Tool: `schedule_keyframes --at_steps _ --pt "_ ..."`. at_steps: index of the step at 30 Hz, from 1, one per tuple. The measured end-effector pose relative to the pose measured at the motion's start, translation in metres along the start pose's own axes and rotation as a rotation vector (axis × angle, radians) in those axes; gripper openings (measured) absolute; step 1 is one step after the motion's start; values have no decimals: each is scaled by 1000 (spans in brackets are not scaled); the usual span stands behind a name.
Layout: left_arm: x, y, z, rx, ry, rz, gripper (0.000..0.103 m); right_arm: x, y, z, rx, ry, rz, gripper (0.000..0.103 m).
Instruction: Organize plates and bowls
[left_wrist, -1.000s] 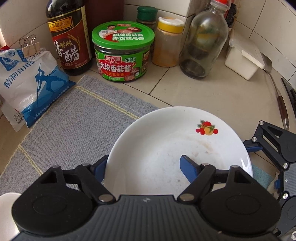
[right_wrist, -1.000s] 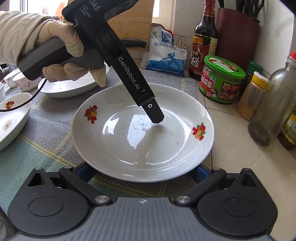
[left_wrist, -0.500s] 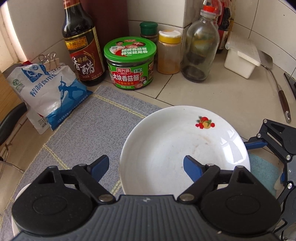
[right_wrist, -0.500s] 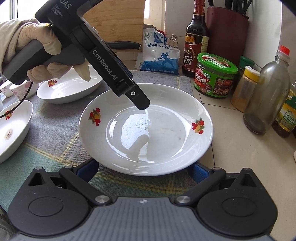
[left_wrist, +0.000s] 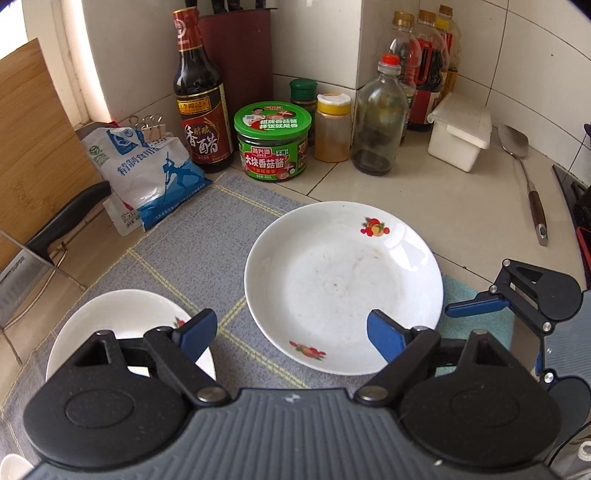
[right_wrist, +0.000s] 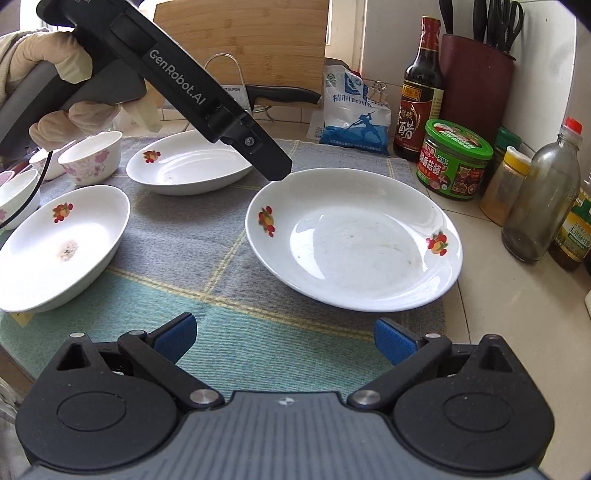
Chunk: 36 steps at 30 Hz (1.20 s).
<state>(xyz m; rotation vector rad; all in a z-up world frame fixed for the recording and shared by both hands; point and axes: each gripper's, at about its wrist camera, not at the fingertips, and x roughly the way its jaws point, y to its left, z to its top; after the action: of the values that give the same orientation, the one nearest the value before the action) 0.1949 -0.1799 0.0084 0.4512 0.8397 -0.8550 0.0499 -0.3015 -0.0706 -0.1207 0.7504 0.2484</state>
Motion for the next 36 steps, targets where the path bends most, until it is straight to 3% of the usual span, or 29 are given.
schedule_keyframes --at_steps 11,23,36 --pt "-57 4 -72 -199 -77 82 88 -12 32 3 -17 -7 -10 103" --pt "-93 18 -152 -384 -76 215 88 -17 76 0 -43 -6 38 103" --pt "-113 29 -182 -385 -28 288 88 -10 137 -10 -153 26 154 103"
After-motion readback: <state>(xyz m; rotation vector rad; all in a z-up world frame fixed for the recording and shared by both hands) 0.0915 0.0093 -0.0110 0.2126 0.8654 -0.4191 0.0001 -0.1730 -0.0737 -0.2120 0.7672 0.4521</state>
